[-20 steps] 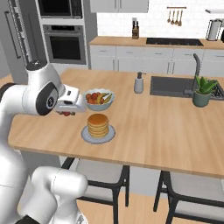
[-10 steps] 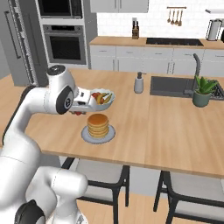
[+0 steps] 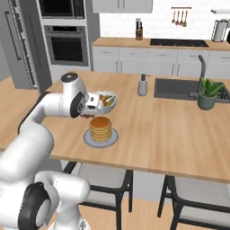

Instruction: Take the strawberry from the fridge and place it on top of the pancake, located on the dining counter.

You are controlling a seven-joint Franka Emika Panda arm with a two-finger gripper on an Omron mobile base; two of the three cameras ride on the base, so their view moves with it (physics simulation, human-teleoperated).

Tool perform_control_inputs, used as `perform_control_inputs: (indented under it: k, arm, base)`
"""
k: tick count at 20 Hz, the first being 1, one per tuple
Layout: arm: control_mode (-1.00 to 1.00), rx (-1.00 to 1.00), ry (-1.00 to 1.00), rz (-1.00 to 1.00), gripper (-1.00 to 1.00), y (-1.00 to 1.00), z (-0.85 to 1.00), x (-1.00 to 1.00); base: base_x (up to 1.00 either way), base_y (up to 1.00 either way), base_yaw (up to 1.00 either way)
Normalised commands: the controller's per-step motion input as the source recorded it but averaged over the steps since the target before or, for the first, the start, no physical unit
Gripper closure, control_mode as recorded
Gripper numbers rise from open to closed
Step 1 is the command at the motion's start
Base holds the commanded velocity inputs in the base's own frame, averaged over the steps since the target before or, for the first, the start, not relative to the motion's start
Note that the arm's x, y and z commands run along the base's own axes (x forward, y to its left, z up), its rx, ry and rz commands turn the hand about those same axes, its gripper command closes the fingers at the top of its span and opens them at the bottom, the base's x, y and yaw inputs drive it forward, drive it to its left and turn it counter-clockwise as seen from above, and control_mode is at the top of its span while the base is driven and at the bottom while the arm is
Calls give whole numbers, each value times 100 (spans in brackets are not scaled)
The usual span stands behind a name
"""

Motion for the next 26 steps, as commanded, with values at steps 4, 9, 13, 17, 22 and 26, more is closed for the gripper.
perform_control_inputs:
  k: [4, 9, 13, 17, 22, 26]
  arm:
    - [-100, 0, 0, 0, 100, 0, -34, 31]
    - [-100, 0, 0, 0, 100, 0, -31, 36]
    - [-100, 0, 0, 0, 100, 0, -15, 53]
    - [-100, 0, 0, 0, 100, 0, -7, 36]
    - [-100, 0, 0, 0, 100, -2, -20, 13]
    - [-100, 0, 0, 0, 100, -7, -24, 19]
  base:
    - [0, 0, 0]
    - [0, 0, 0]
    - [0, 0, 0]
    - [0, 0, 0]
    - [0, 0, 0]
    - [0, 0, 0]
